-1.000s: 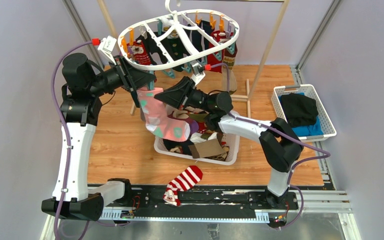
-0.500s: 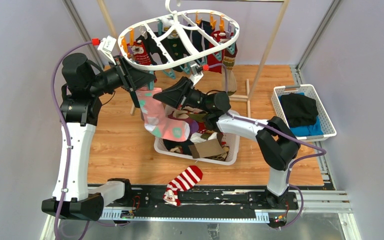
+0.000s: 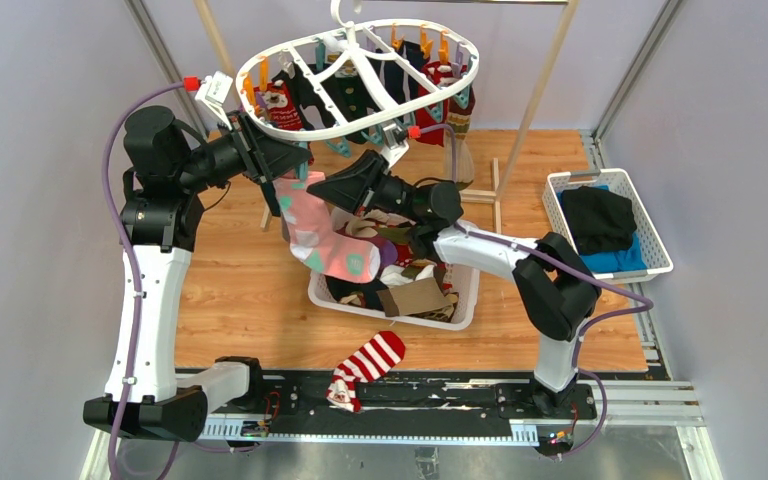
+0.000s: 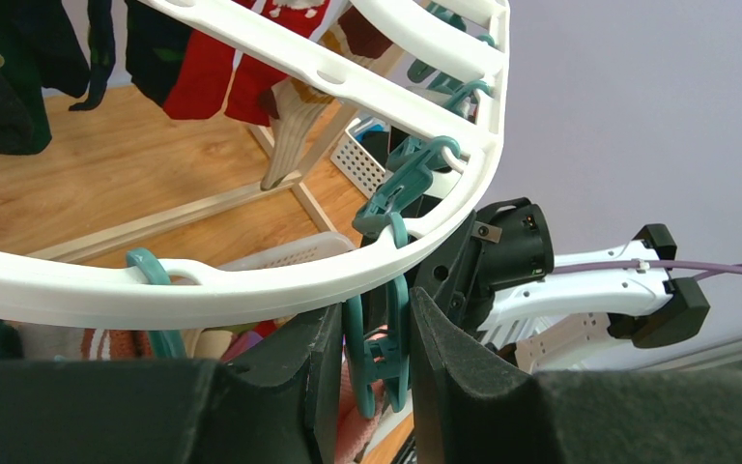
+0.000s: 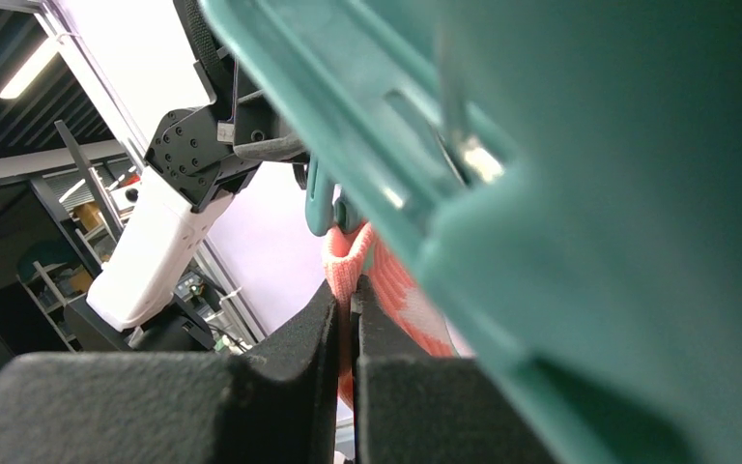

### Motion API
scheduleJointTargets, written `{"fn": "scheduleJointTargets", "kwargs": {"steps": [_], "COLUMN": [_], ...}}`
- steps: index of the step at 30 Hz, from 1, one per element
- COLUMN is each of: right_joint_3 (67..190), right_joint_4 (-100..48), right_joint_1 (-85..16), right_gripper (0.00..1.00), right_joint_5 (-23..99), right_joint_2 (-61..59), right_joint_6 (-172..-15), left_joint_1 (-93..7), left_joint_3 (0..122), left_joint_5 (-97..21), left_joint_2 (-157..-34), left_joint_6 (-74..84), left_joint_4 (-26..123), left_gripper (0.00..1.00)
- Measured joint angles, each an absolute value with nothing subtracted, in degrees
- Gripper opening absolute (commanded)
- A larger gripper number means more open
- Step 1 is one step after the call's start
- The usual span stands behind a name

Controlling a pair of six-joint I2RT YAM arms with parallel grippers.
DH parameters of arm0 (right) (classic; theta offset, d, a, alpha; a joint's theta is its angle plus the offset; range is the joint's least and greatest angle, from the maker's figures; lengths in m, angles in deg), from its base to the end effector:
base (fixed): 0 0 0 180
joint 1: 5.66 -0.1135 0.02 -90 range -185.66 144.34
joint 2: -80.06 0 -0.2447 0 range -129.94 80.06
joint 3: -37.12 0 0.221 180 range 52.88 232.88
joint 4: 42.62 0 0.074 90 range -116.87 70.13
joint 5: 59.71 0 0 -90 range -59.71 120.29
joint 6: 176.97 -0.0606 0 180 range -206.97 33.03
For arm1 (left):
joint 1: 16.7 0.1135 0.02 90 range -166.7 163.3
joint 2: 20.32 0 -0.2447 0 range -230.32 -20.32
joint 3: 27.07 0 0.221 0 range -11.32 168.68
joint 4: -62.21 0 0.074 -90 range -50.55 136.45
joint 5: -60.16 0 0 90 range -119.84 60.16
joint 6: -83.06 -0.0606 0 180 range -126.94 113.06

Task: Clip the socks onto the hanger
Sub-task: Clamp the sock onto the hanger.

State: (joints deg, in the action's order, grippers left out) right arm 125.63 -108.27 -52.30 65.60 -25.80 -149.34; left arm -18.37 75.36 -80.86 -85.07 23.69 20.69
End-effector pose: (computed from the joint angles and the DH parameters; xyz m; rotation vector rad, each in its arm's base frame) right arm 0.2354 0.3003 0.3752 -0.5849 0.9354 1.9661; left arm 0.2009 -0.0530 0.4624 0.2896 1.7180 -1.1431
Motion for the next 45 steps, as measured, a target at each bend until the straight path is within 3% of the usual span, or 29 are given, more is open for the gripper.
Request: {"fn": "scheduleJointTargets", "kwargs": {"steps": [34,45], "right_joint_3": [126.7,124.6], "right_joint_4": [-109.0,-109.5], "right_joint_1": [-51.7,-51.7], "right_gripper": [0.00,0.00], "right_joint_5": [61.1,59.5], "right_joint_2": [-26.1,-24.5], "right_joint_6": [-148.5,-147.4], "left_joint_1": [-18.4,-18.4], "left_joint_3": [75.4,75.4], "left_joint_5": [-81.1,-80.8], "left_joint_2": [-85.1,-85.1], "left_joint_6": [23.4,22.0], "left_joint_4": [21.1,21.0], "left_gripper": [0.00,0.09]}}
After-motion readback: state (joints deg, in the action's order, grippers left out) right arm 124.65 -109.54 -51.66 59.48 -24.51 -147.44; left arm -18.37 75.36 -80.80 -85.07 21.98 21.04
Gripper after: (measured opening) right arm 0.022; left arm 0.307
